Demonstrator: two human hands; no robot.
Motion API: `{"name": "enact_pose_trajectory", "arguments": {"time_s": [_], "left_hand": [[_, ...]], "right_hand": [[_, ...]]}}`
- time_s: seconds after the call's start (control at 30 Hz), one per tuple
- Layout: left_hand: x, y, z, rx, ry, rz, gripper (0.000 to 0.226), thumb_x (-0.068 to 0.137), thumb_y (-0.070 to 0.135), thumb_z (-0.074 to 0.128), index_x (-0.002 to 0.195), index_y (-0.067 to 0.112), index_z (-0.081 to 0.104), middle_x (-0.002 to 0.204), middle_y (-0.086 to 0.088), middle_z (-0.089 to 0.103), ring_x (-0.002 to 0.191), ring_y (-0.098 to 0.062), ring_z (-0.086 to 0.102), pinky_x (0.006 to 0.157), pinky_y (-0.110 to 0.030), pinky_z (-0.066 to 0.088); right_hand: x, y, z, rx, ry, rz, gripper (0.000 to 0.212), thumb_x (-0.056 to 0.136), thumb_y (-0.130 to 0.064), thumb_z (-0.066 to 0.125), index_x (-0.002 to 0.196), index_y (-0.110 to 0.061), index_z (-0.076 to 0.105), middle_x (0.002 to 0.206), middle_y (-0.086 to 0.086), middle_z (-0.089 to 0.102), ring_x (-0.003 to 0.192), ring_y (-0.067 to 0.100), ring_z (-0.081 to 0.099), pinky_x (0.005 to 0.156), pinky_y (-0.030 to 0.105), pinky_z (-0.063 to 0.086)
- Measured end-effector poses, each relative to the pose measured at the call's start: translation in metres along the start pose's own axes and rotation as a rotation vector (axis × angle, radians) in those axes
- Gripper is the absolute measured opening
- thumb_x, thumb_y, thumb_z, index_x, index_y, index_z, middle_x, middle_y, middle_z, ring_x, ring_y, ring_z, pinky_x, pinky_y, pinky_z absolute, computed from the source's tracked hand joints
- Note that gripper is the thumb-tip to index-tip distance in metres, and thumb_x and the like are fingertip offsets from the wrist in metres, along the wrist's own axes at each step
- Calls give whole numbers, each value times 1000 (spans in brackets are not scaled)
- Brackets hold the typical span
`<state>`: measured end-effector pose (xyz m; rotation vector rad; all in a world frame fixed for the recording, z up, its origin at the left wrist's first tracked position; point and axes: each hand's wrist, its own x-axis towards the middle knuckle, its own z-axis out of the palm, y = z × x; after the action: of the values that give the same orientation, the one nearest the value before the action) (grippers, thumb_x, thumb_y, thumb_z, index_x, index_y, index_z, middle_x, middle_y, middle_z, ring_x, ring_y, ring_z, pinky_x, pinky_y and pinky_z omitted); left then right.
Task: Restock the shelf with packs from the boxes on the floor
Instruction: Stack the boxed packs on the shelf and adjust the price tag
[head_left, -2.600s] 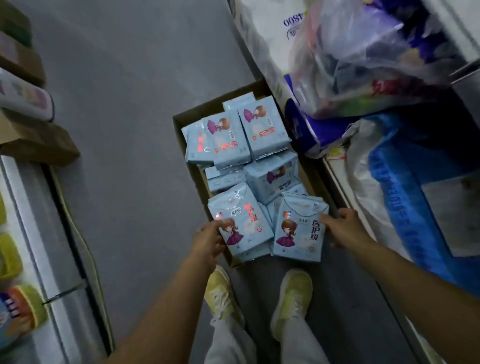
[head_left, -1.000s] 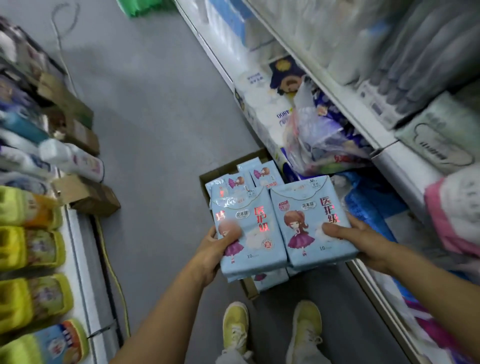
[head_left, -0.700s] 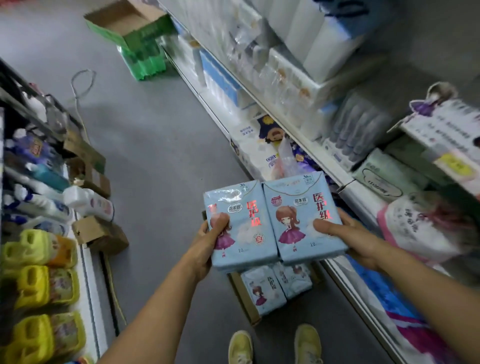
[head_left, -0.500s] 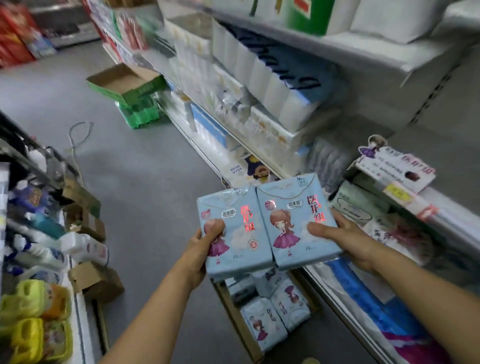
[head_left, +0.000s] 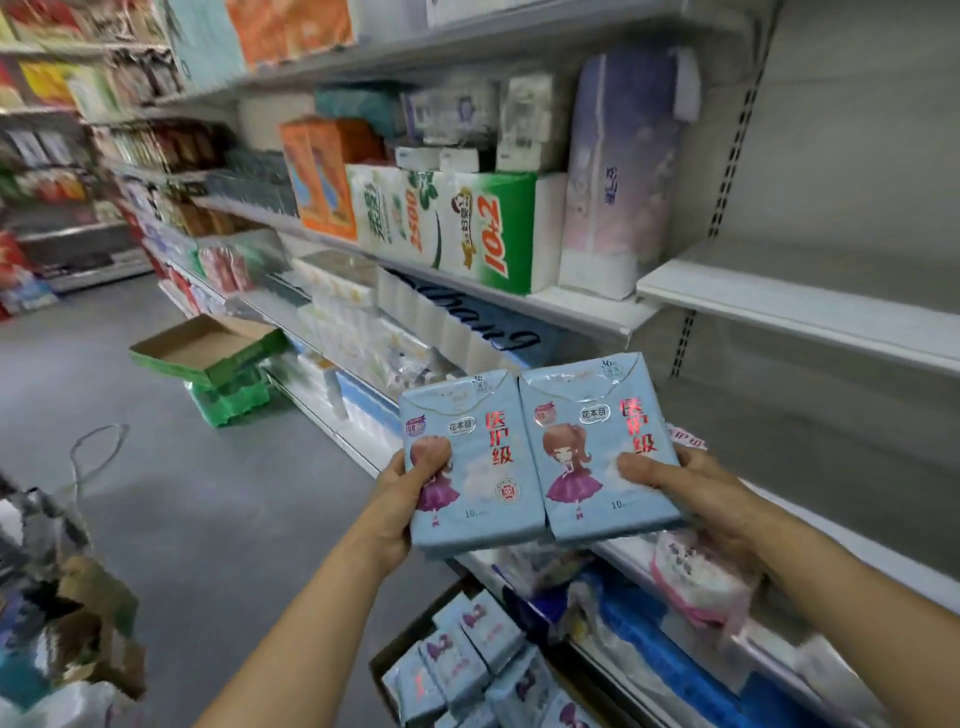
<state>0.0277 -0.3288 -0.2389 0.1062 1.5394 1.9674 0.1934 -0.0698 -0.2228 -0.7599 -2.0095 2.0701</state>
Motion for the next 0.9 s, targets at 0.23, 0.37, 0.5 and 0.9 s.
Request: {"name": "enact_pose_trajectory", "arguments": {"time_s": [0.23, 0.37, 0.5, 0.9], "left_hand": [[2, 50, 46, 34, -148, 107, 53, 78, 31, 72, 124, 9, 61, 113, -17, 72, 95, -32, 71, 76, -47, 61], [7, 74, 80, 39, -242, 143, 58, 72, 36, 73, 123, 10, 61, 114, -16, 72, 101, -35, 70, 83, -53, 58], [9, 93, 117, 47, -326, 171, 62, 74, 34, 71, 128, 6, 58, 111, -16, 72, 94, -31, 72, 74, -45, 62], [42, 133, 219, 93, -472, 195, 92, 53, 42, 90, 131, 8, 56, 110, -17, 73, 93, -32, 73, 65, -41, 60]], "right_hand": [[-40, -56, -22, -56, 71, -202, 82, 42, -57, 83, 109, -13, 67, 97, 5, 76, 86, 24, 73, 73, 32, 55], [-57, -82, -41, -30, 148, -261, 78, 47, -53, 86, 110, -11, 67, 101, 10, 75, 88, 27, 72, 76, 36, 57], [-70, -100, -64, -86, 257, -307, 73, 48, -58, 78, 106, -14, 68, 96, 4, 76, 85, 23, 73, 78, 33, 55], [-73, -134, -134, 39, 456, -389, 61, 56, -41, 86, 106, -10, 69, 95, 8, 76, 84, 25, 72, 82, 38, 55]]}}
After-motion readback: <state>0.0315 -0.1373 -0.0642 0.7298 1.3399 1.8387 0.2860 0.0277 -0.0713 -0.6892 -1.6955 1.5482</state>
